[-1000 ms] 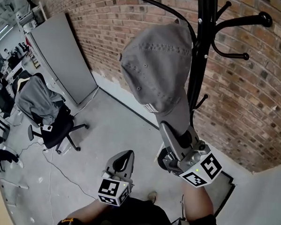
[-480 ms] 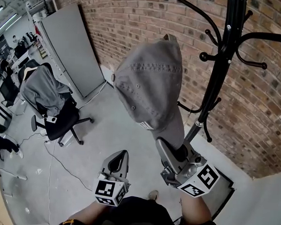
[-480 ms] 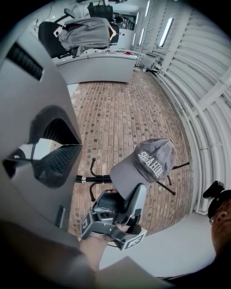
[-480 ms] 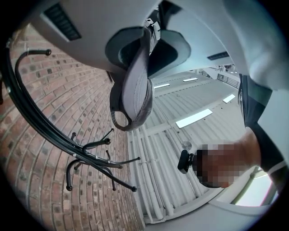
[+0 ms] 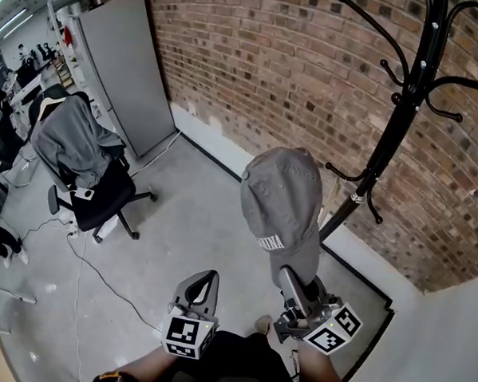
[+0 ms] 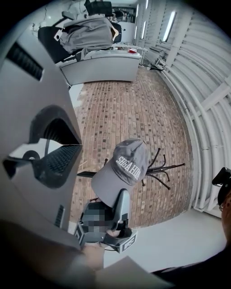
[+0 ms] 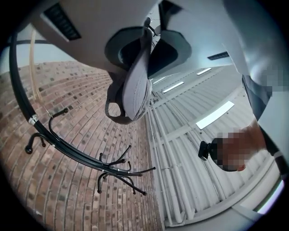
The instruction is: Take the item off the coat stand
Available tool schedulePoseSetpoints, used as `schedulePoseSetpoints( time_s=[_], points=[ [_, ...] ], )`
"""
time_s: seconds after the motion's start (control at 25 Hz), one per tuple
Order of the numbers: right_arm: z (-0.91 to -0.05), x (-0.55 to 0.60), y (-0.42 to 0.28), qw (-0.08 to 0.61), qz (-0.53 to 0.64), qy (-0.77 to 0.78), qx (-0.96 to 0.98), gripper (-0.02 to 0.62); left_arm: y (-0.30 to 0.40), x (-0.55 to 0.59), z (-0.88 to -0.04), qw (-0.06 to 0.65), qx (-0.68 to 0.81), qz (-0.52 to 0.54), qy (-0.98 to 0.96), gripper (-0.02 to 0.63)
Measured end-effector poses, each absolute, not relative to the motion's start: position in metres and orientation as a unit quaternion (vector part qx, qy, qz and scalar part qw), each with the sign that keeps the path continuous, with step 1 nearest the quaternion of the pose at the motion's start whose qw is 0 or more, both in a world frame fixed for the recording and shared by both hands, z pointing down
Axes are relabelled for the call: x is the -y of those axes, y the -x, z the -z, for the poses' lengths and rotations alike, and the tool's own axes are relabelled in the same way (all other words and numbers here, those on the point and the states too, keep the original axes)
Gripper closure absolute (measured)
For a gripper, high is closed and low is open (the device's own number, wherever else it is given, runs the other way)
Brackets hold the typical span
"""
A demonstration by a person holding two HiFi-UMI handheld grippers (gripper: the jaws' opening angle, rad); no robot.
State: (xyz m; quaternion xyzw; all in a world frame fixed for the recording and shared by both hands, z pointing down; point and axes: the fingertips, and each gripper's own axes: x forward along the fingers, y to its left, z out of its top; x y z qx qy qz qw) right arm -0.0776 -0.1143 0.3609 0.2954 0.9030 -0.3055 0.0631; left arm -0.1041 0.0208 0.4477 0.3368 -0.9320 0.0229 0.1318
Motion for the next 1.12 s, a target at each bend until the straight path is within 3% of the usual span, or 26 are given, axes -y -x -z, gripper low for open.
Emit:
schedulePoseSetpoints(
  time_s=[0.56,1.12],
  points=[
    [-0.400,0.007,-0.029,0.019,0.333,-0.176,-0.926,0.564,0.024,-0.105,-0.458,0.135,0.883,-0.005,-0.449,0.572],
    [-0.384,0.030,-0.144,0.027,0.303,-0.172,-0.937,0.563,-0.063,-0.042,-0.436,0.117,0.870,0.005,-0.480,0.572]
  ],
)
